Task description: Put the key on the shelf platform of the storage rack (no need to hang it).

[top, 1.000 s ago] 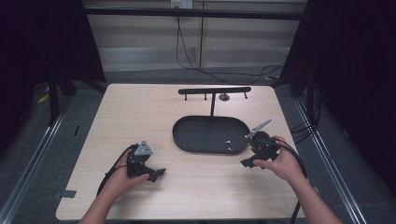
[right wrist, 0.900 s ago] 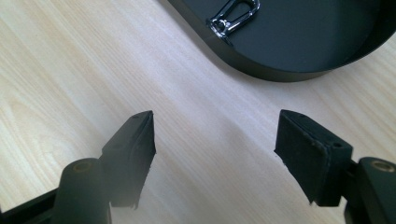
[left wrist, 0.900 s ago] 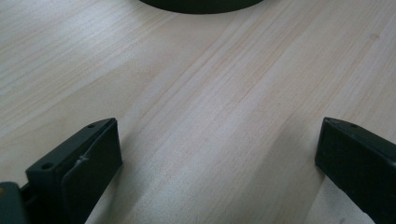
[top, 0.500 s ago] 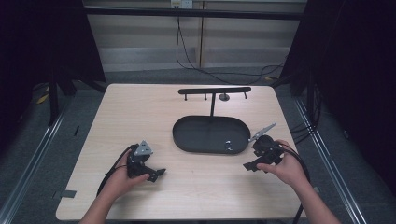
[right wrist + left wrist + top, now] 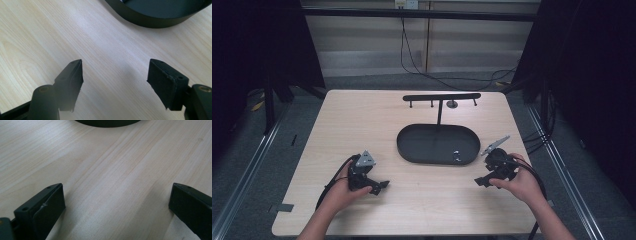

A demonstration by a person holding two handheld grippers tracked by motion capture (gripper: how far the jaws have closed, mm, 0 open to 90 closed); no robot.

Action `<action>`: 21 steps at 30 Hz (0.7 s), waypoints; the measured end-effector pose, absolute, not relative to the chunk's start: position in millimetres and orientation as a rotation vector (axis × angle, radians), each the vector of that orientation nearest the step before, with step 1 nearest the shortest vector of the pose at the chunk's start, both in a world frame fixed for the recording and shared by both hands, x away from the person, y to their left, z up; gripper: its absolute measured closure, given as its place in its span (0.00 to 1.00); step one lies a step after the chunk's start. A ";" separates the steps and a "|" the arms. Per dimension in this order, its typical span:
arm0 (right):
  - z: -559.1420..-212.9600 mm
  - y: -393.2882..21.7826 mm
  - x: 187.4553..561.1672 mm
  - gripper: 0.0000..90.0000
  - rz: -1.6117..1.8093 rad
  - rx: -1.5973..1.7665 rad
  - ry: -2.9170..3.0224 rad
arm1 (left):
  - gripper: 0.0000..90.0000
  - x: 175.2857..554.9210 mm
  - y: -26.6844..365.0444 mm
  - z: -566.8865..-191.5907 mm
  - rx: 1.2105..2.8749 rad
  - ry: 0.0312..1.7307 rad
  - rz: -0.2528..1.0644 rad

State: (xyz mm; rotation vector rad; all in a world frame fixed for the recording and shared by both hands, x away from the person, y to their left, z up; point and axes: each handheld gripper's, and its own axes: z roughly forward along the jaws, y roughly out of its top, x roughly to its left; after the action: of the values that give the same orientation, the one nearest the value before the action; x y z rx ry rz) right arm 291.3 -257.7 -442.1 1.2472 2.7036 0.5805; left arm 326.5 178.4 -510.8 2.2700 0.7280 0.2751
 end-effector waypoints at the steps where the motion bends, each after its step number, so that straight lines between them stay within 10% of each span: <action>1: -442.8 -258.4 290.9 0.32 0.584 1.248 2.705 | 0.00 326.5 178.4 -510.8 2.270 0.728 0.275; 21: -456.6 -265.9 282.0 0.31 0.572 1.281 2.698 | 0.00 326.5 178.5 -510.8 2.271 0.728 0.275</action>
State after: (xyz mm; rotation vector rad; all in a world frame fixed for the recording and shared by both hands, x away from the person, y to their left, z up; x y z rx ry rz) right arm 282.0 -265.9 -456.6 1.2806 2.6983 0.5717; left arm 326.5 178.5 -510.8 2.2706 0.7279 0.2749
